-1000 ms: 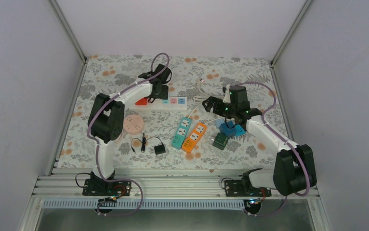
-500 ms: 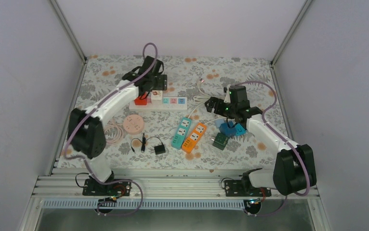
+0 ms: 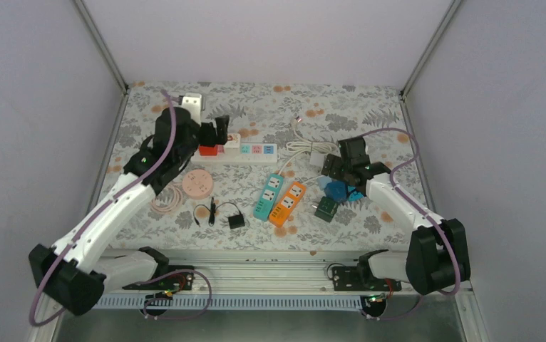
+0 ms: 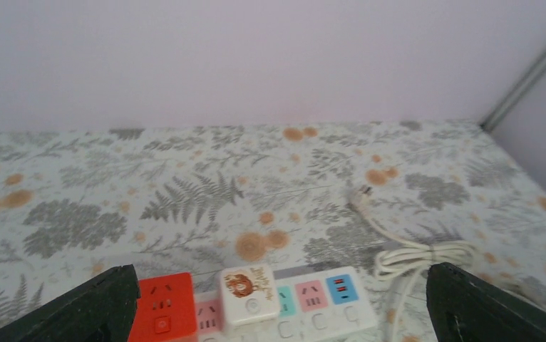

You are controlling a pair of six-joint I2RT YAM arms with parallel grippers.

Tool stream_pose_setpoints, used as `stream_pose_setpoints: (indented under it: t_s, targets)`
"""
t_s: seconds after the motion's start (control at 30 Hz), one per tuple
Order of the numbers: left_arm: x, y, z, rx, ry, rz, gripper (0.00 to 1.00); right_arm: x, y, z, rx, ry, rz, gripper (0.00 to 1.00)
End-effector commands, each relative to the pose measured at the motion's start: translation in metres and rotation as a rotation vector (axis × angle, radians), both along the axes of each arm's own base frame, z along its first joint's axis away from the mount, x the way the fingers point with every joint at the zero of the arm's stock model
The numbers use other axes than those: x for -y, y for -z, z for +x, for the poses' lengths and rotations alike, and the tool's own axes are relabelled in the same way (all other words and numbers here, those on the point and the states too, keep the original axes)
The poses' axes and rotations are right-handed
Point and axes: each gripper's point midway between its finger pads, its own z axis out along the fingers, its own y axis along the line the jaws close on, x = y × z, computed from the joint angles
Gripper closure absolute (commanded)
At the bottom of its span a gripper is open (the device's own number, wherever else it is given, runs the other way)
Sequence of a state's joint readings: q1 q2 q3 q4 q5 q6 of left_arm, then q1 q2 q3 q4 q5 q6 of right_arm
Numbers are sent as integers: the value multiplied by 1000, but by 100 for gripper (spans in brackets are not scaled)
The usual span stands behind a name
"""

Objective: Insert the plug

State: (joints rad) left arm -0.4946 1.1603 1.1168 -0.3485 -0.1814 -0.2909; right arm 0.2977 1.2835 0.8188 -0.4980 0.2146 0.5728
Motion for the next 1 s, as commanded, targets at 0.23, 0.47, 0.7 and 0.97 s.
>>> stream_pose_setpoints:
  t_s: [0.23, 0.47, 0.7, 0.97]
  targets:
    - [37, -30, -38, 155, 306, -94, 0, -13, 36, -29, -133, -143, 34, 0]
    - [63, -45, -50, 147, 456, -195, 0, 7, 67, -44, -271, -5, -27, 7]
    - [68, -25, -44, 67, 463, -163, 0, -4, 69, -52, -254, -6, 2, 22]
    - [69, -17, -37, 47, 446, -160, 0, 0, 29, -35, -146, 9, -28, 38]
